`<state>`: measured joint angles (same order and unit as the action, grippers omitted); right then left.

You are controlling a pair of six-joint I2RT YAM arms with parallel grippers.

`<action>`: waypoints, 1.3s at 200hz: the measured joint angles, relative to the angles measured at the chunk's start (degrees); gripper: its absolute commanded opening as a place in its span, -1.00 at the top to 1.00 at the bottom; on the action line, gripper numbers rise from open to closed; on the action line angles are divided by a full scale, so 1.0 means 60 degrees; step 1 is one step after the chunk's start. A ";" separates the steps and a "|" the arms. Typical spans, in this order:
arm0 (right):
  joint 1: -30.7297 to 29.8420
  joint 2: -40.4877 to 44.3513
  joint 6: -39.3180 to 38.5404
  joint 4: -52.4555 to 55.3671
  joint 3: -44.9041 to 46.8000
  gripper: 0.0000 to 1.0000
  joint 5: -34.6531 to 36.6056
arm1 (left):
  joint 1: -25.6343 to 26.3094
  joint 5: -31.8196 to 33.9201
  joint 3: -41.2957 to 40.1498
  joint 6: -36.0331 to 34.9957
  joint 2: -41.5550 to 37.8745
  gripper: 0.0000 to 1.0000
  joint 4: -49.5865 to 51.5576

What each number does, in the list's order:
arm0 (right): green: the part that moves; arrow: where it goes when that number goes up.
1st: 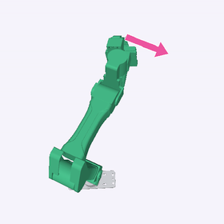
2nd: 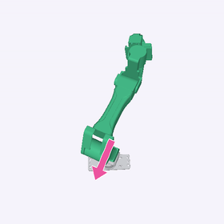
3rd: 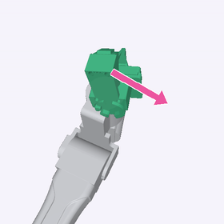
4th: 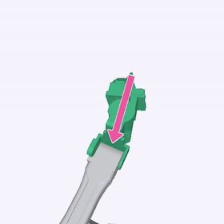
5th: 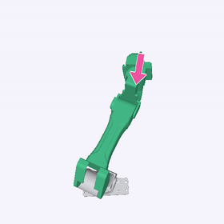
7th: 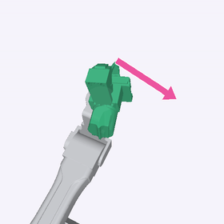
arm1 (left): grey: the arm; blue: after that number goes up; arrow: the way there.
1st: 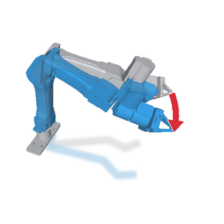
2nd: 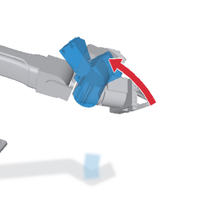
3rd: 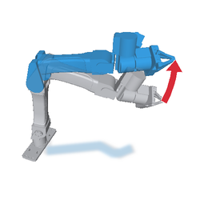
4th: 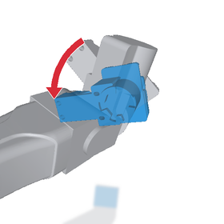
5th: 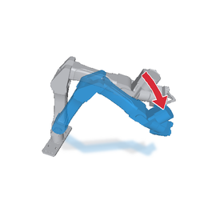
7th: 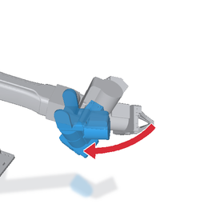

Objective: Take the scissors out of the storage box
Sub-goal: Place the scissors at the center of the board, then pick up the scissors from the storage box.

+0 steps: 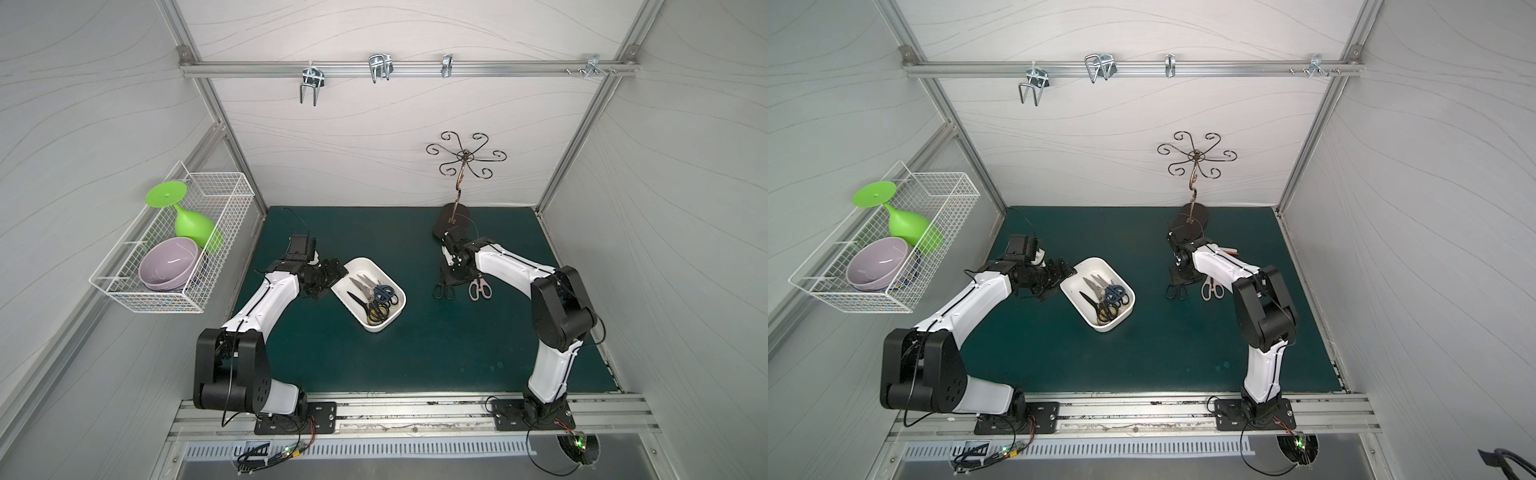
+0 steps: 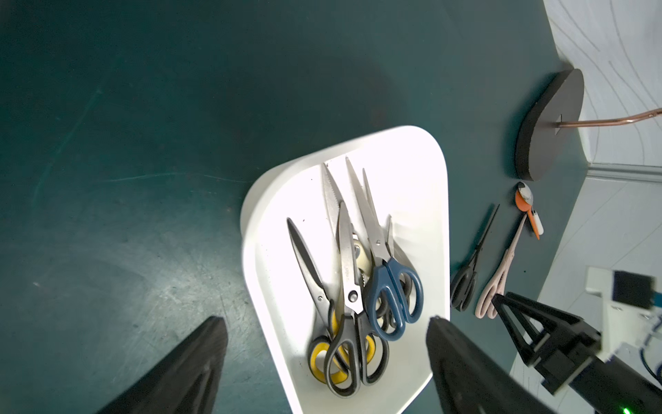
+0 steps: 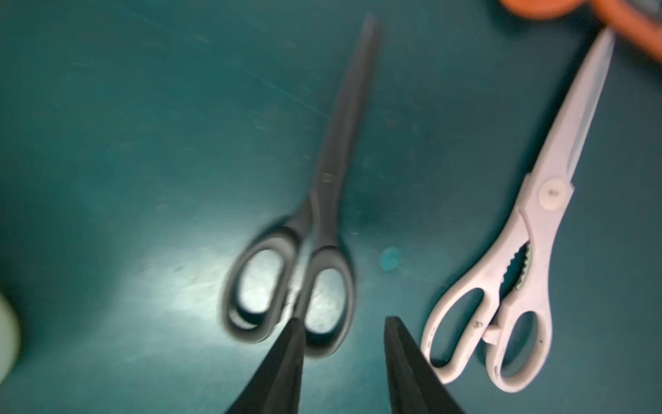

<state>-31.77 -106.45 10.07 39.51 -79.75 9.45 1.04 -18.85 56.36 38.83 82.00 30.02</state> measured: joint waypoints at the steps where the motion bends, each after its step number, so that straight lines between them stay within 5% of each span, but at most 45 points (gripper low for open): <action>1: -0.0033 0.0015 0.0007 0.0000 -0.0029 0.16 0.0000 | -0.0044 0.0004 -0.0025 0.0029 0.0000 -0.83 -0.0033; 39: -0.1337 0.0197 0.0091 -0.0233 -0.0729 0.22 -0.0623 | -0.1246 -0.0138 -0.0841 0.1020 0.0000 -0.82 -0.0827; 106: -0.2969 -0.0962 -0.0211 -0.0426 -0.2783 0.29 -0.1497 | -0.1308 -0.0211 -0.1650 0.1483 -0.0211 -0.84 -0.1056; 260: -0.3865 -0.3056 -0.0903 0.0033 -0.4091 0.34 -0.1974 | -0.1417 0.0004 -0.1716 0.1552 -0.0302 -0.85 -0.0565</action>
<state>-54.96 -124.79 4.64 39.70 -104.29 -2.39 -7.46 -18.83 46.06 48.14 80.18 26.63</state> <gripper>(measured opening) 0.331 0.924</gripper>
